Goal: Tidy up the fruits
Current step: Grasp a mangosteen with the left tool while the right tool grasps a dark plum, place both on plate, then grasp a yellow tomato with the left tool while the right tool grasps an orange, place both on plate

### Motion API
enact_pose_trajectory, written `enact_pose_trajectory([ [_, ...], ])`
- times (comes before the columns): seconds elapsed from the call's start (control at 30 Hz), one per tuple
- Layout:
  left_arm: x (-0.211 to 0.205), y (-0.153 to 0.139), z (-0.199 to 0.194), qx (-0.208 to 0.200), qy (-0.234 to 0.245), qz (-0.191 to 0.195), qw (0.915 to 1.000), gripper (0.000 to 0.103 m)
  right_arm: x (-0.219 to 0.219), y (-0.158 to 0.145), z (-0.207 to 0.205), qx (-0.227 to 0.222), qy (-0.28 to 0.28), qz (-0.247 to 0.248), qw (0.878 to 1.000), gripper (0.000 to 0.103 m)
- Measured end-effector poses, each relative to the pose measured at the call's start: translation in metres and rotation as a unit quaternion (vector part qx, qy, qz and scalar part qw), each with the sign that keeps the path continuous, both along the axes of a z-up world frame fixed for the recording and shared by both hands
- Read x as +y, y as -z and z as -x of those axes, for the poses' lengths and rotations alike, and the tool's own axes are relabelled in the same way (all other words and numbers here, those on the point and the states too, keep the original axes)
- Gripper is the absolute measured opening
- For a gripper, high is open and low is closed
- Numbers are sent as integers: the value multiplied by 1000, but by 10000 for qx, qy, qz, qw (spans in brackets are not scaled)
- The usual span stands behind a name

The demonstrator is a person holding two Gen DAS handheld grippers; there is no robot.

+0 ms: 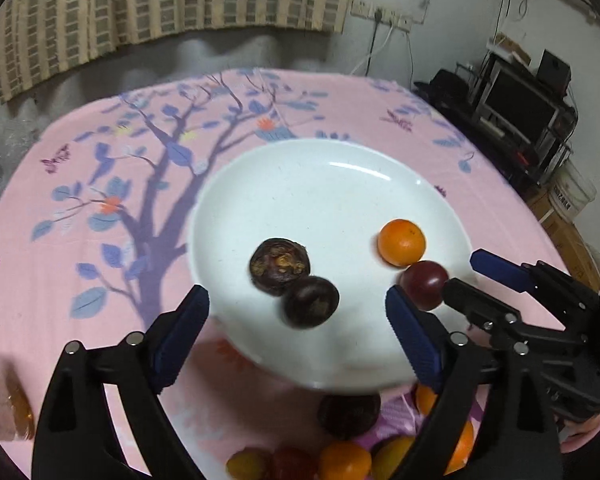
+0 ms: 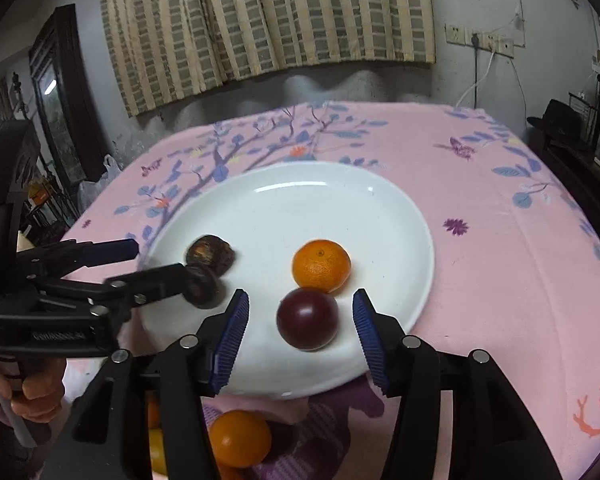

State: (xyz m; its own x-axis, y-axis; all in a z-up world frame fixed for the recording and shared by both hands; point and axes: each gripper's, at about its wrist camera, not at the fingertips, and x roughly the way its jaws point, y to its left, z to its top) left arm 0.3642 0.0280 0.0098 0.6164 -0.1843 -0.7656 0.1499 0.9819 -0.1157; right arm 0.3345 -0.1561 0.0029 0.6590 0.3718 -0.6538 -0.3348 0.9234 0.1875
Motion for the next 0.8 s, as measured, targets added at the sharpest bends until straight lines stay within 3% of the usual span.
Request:
enact_pose_trajectory([
  [0.17, 30, -16, 65, -334, -424, 139, 9984, 98, 4, -7, 38, 172, -477, -205, 9985, 61],
  [0.4, 53, 13, 133, -352, -983, -9, 9945, 98, 7, 15, 81, 465, -768, -92, 9959, 61],
  [0.57, 70, 29, 152, -114, -1112, 150, 9936, 98, 9, 24, 84, 652, -861, -25, 9941, 61],
  [0.8, 73, 34, 163, -87, -1093, 194, 9938, 98, 16, 35, 83, 898, -971, 65, 9912, 61],
])
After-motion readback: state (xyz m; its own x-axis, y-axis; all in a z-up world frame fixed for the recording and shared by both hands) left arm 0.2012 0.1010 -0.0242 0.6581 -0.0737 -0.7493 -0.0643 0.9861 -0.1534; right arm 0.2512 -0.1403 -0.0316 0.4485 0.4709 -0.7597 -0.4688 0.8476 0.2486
